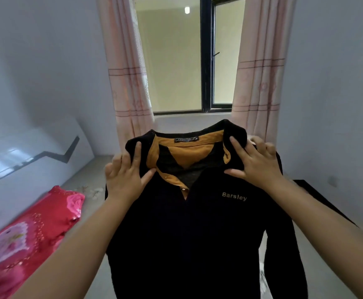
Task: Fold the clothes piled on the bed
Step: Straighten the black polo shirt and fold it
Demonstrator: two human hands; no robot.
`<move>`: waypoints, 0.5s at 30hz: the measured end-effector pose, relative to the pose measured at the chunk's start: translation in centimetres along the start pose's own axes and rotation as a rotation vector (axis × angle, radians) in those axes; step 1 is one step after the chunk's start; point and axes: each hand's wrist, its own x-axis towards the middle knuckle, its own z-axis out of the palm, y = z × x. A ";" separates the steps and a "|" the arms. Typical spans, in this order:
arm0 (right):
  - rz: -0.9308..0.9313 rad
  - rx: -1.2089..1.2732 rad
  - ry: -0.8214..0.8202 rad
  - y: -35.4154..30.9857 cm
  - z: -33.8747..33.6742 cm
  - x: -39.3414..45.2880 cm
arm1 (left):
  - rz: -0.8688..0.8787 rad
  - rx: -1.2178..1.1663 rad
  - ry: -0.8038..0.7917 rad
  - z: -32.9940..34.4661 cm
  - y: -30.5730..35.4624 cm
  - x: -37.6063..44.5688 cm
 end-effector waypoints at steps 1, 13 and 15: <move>-0.018 -0.002 -0.041 -0.7 0.4 -0.8 | -0.001 -0.007 -0.029 0.2 -0.4 -1.4; -0.075 0.124 -0.415 -6.8 15.6 -4.6 | -0.100 0.013 -0.382 12.6 -3.6 -10.7; -0.066 0.141 -0.465 -7.2 21.0 -4.0 | -0.120 0.023 -0.462 17.5 -3.9 -10.4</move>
